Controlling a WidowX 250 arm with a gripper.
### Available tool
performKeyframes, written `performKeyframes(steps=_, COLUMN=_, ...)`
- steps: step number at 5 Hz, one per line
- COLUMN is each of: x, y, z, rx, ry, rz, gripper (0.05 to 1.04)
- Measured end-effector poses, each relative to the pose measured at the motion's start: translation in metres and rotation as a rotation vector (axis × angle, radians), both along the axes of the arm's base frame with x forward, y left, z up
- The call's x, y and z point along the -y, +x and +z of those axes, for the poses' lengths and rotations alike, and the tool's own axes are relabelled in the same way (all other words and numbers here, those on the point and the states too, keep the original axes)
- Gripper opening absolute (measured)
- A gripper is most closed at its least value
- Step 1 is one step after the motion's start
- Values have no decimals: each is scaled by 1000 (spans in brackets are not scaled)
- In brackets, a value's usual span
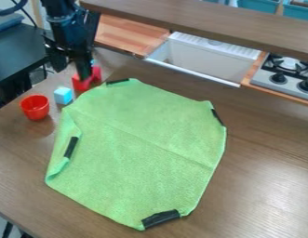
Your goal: Place the red object on the bottom right side of the cloth
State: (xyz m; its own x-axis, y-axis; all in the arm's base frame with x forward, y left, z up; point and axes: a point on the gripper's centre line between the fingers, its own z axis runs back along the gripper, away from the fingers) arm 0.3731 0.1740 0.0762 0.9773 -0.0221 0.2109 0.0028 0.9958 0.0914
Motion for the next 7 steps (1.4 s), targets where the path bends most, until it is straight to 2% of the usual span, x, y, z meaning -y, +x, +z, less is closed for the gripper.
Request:
performKeyframes(steps=1, x=-5, y=2, z=-2, rx=23, ry=-14, rz=8, gripper=1001)
performKeyframes(steps=3, x=-17, y=23, z=-8, rx=44, ry=10, rz=20, gripper=1001)
performKeyframes(steps=6, x=-28, y=54, z=-22, rx=33, ry=12, rz=42, gripper=1001)
performKeyframes(steps=7, x=-31, y=57, z=-34, rx=14, ry=3, rz=45, gripper=1001)
